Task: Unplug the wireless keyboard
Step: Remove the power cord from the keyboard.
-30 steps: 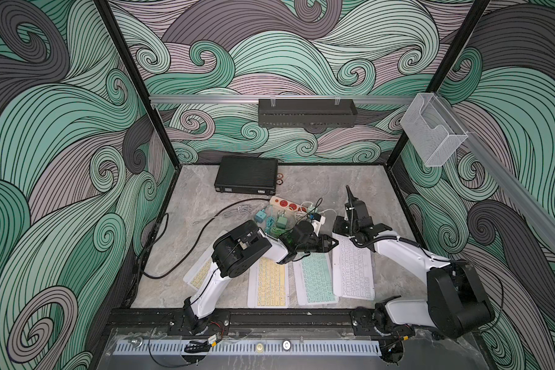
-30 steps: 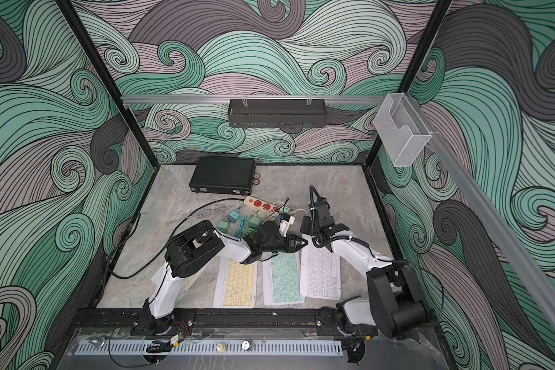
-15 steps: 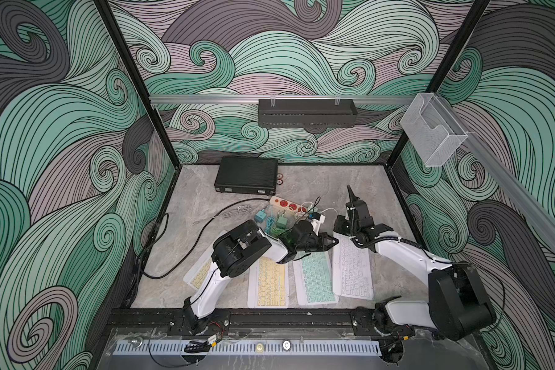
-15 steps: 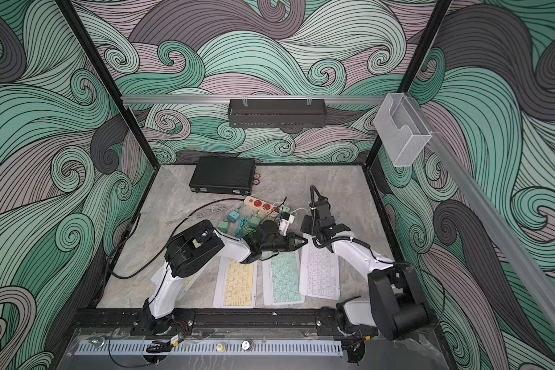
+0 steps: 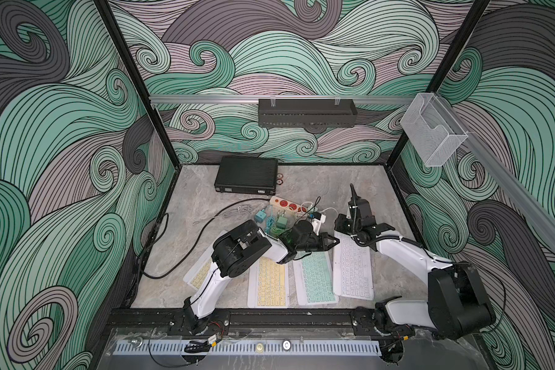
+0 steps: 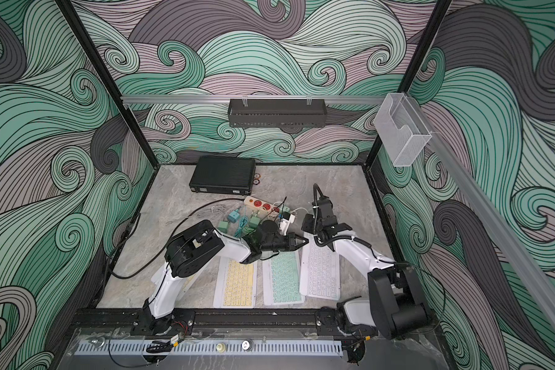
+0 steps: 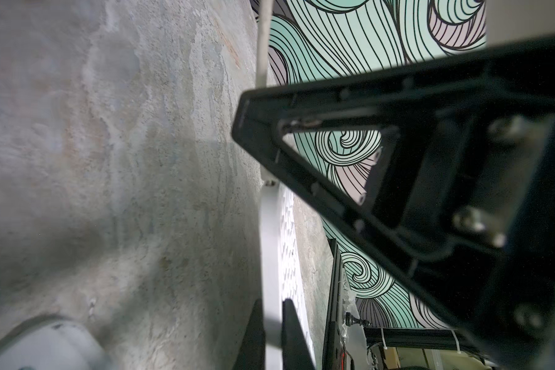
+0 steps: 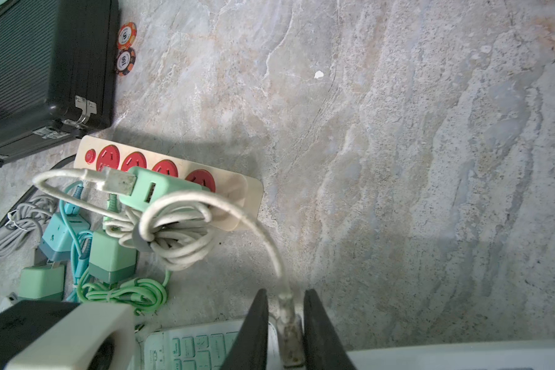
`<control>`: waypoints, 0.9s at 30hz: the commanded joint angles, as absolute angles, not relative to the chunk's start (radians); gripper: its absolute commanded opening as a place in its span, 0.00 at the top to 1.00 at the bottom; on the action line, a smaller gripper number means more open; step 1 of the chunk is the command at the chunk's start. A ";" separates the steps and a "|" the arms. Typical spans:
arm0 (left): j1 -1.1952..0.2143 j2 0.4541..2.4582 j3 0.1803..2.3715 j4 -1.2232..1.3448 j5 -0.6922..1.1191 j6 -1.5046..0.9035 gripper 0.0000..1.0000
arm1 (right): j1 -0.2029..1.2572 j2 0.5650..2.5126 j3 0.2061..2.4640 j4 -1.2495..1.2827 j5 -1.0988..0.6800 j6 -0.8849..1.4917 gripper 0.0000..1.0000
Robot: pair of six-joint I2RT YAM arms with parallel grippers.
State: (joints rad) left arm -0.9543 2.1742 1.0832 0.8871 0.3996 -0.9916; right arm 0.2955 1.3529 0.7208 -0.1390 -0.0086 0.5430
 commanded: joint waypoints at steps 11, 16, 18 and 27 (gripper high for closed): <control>-0.971 2.180 1.088 0.882 0.403 -0.917 1.00 | 0.252 1.365 0.750 -0.138 -0.084 0.565 1.00; -0.971 2.178 1.089 0.875 0.402 -0.914 1.00 | 0.208 1.346 0.762 -0.150 -0.165 0.547 1.00; -0.970 2.178 1.091 0.870 0.402 -0.913 1.00 | 0.208 1.338 0.758 -0.149 -0.168 0.544 1.00; -0.971 2.178 1.092 0.866 0.401 -0.910 1.00 | 0.244 1.356 0.798 -0.206 -0.069 0.497 1.00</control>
